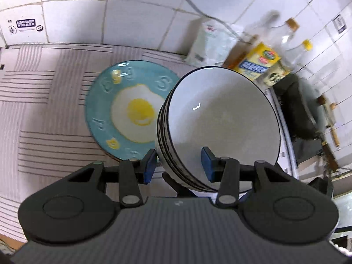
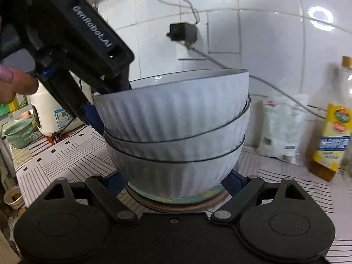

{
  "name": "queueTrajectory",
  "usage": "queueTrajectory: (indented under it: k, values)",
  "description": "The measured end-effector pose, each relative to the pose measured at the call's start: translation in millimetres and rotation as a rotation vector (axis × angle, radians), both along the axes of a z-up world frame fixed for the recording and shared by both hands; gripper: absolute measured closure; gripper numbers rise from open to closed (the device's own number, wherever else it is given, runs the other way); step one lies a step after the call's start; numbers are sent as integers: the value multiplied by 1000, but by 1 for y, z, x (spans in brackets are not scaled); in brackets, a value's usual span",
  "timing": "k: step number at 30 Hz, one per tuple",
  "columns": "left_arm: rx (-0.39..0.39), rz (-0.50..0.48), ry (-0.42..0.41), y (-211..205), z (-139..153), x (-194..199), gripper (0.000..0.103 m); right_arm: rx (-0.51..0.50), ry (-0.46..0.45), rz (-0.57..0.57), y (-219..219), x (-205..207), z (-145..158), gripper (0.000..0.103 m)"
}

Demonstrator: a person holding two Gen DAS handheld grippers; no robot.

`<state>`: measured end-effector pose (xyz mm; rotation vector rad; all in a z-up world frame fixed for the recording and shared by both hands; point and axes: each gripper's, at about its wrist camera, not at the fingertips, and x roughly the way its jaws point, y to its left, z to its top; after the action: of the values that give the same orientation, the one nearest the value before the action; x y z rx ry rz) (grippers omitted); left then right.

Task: Organize plates and bowls
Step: 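Carry the bowl stack over the plates and lower it onto the egg plate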

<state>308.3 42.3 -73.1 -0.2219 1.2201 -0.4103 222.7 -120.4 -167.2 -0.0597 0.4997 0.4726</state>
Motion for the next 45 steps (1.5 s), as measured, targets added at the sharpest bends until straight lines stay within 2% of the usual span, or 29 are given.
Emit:
queueTrajectory:
  k: [5,9,20,28,35,37,41,45]
  values:
    - [44,-46,-1,14,-17,20,60,34,21,-33,20,14,-17,11]
    - [49,-67,-55,23,-26,28,60,41,21,-76,35,24,-25,11]
    - [35,-115,-32,33,-58,63,60,-29,67,-130,53,51,-42,11]
    - [50,-126,-21,29,-68,73,60,-61,111,-143,54,63,-45,12]
    - [113,-145,-37,15,-70,73,59,-113,130,-151,60,69,-47,12]
    - [126,-134,-51,13,-70,70,59,-132,131,-151,63,70,-48,12]
    - [134,-104,-29,11,-71,69,58,-133,145,-136,63,71,-47,11]
    - [144,-114,-30,8,-71,68,58,-149,198,-152,64,72,-40,12]
